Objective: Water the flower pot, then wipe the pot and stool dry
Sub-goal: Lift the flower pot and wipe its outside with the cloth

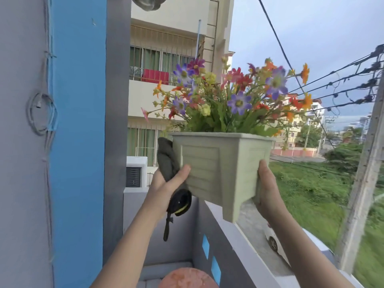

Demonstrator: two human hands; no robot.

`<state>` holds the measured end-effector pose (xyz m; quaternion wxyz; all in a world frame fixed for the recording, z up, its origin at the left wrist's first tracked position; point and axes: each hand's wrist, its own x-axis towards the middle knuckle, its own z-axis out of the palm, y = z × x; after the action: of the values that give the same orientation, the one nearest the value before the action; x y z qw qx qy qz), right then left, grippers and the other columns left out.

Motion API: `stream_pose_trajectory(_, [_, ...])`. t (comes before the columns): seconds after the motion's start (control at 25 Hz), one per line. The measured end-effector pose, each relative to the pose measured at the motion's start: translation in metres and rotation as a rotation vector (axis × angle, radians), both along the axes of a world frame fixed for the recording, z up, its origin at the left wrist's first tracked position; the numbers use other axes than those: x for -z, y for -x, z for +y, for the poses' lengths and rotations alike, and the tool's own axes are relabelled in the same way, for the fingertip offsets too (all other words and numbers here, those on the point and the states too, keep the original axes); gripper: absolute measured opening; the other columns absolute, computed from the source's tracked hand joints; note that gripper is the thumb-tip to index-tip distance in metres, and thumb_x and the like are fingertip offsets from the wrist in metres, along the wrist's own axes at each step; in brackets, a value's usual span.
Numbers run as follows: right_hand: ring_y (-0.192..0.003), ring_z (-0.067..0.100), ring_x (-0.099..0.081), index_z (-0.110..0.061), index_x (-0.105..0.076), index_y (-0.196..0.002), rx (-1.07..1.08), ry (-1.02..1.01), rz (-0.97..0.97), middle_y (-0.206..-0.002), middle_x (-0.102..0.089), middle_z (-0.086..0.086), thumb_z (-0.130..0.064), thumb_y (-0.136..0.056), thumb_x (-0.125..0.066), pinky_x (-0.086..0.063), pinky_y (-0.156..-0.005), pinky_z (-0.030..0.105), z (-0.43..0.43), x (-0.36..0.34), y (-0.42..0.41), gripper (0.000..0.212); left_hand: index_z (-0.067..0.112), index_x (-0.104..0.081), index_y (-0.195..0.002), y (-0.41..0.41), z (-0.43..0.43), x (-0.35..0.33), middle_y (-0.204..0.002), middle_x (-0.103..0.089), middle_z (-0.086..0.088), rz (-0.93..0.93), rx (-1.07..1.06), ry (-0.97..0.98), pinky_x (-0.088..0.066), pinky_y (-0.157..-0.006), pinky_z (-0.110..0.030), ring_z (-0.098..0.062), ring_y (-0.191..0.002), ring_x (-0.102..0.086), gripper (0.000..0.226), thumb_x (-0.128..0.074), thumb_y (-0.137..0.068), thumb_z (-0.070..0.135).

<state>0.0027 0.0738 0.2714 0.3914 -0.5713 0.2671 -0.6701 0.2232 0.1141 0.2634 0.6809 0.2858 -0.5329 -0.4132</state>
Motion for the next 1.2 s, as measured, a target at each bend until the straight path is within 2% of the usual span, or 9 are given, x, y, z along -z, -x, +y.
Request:
stream_pose_trajectory(0.16, [-0.100, 0.047, -0.063, -0.029, -0.071, -0.092, 0.106, -0.115, 0.293, -0.106, -0.069, 0.024, -0.098, -0.045, -0.043, -0.047, -0.086, 0.066, 0.006, -0.018, -0.001, 0.088, 0.019, -0.050, -0.072, 0.011, 0.025, -0.010, -0.060, -0.058, 0.005, 0.076, -0.277, 0.010, -0.045, -0.062, -0.022, -0.009, -0.061, -0.055, 0.020, -0.067, -0.083, 0.020])
stream_pose_trajectory(0.28, [-0.072, 0.024, -0.058, -0.024, -0.062, -0.095, 0.122, -0.301, 0.468, -0.084, -0.064, 0.008, -0.095, -0.049, -0.032, -0.049, -0.065, 0.031, 0.015, -0.032, -0.007, 0.090, 0.018, -0.045, -0.066, 0.015, 0.029, -0.011, -0.063, -0.045, 0.000, 0.146, -0.427, 0.019, -0.039, -0.061, -0.031, -0.015, -0.061, -0.045, 0.029, -0.067, -0.084, 0.023])
stream_pose_trajectory(0.4, [-0.071, 0.011, -0.056, -0.021, -0.039, -0.124, 0.051, -0.387, 0.283, -0.095, -0.051, -0.002, -0.066, -0.082, -0.046, -0.051, -0.045, 0.020, 0.018, -0.028, -0.017, 0.061, 0.016, -0.051, -0.066, 0.014, 0.021, -0.003, -0.062, -0.049, 0.002, 0.195, -0.510, 0.048, -0.039, -0.062, -0.033, -0.015, -0.060, -0.045, 0.027, -0.071, -0.082, 0.025])
stream_pose_trajectory(0.52, [-0.081, 0.016, -0.063, -0.022, -0.027, -0.125, 0.021, -0.359, 0.022, -0.104, -0.059, -0.001, -0.053, -0.088, -0.050, -0.059, -0.060, 0.028, 0.025, -0.008, -0.033, 0.054, 0.014, -0.051, -0.067, 0.012, 0.010, 0.008, -0.058, -0.049, 0.007, 0.116, -0.619, 0.070, -0.038, -0.060, -0.030, -0.011, -0.055, -0.045, 0.030, -0.072, -0.080, 0.031])
stream_pose_trajectory(0.68, [-0.114, 0.012, -0.058, -0.046, -0.046, -0.130, -0.153, -0.370, 0.129, -0.127, -0.061, -0.014, -0.087, -0.058, -0.034, -0.058, -0.068, 0.043, 0.047, 0.006, -0.047, 0.084, 0.010, -0.056, -0.074, 0.019, 0.007, 0.018, -0.053, -0.052, 0.013, -0.032, -0.776, 0.122, -0.036, -0.056, -0.027, -0.002, -0.049, -0.049, 0.034, -0.066, -0.080, 0.042])
stream_pose_trajectory(0.8, [-0.109, 0.013, -0.063, -0.046, -0.052, -0.125, -0.208, -0.369, 0.149, -0.123, -0.065, -0.011, -0.084, -0.059, -0.056, -0.059, -0.065, 0.040, 0.054, 0.006, -0.049, 0.076, 0.010, -0.061, -0.082, 0.023, 0.005, 0.024, -0.065, -0.064, -0.003, -0.145, -0.871, 0.189, -0.045, -0.059, -0.034, -0.025, -0.064, -0.061, 0.041, -0.058, -0.080, 0.050])
stream_pose_trajectory(0.92, [-0.098, 0.015, -0.070, -0.035, -0.053, -0.125, -0.127, -0.224, 0.031, -0.119, -0.069, -0.002, -0.045, -0.072, -0.073, -0.060, -0.077, 0.043, 0.049, 0.010, -0.055, 0.058, 0.007, -0.062, -0.094, 0.029, 0.006, 0.021, -0.081, -0.069, -0.013, -0.229, -0.890, 0.261, -0.050, -0.068, -0.038, -0.034, -0.078, -0.063, 0.052, -0.045, -0.083, 0.055])
stream_pose_trajectory(1.08, [-0.105, 0.021, -0.068, -0.035, -0.044, -0.134, -0.058, -0.104, -0.064, -0.122, -0.067, -0.001, -0.047, -0.075, -0.066, -0.059, -0.079, 0.048, 0.046, 0.010, -0.060, 0.063, 0.014, -0.045, -0.137, 0.035, 0.014, 0.005, -0.129, -0.056, -0.017, -0.475, -0.868, 0.381, -0.042, -0.089, -0.032, -0.032, -0.113, -0.052, 0.060, -0.024, -0.094, 0.051])
stream_pose_trajectory(1.2, [-0.107, 0.021, -0.066, -0.036, -0.045, -0.133, -0.048, -0.066, -0.072, -0.123, -0.066, -0.002, -0.050, -0.080, -0.061, -0.058, -0.080, 0.049, 0.046, 0.007, -0.056, 0.057, 0.029, -0.035, -0.141, 0.031, 0.011, 0.012, -0.139, -0.045, -0.025, -0.771, -1.051, 0.475, -0.054, -0.079, -0.046, -0.041, -0.107, -0.059, 0.046, -0.032, -0.097, 0.045])
